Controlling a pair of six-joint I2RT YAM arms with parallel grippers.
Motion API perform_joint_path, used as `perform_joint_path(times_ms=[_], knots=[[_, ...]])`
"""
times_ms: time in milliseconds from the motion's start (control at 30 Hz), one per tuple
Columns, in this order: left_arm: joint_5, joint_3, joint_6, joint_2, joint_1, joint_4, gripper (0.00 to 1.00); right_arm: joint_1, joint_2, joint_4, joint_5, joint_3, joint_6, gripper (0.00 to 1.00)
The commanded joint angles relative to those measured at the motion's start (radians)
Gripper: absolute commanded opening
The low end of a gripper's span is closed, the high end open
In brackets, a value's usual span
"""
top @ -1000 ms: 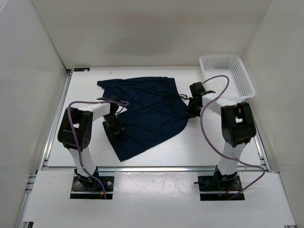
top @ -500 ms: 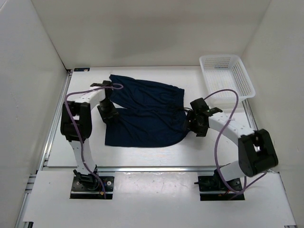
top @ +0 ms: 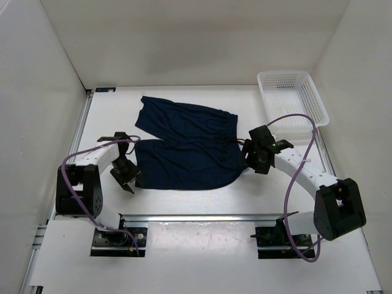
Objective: Fold and stack the shorts
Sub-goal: Fold the shorts
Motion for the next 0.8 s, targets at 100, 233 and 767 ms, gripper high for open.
perform_joint_path(times_ms=[100,233,767], knots=[[0.060,0.081,-0.041,0.102,-0.023,0.146,0.60,-0.012,-0.005,0.006,-0.042,-0.016,-0.026,0.85],[0.040,0.104,-0.041,0.187,-0.034,0.169,0.57,-0.032,0.024,0.068,-0.119,-0.047,-0.026,0.85],[-0.046,0.095,-0.054,-0.058,-0.025,0.036,0.10,-0.014,0.190,0.138,-0.061,-0.013,-0.035,0.00]])
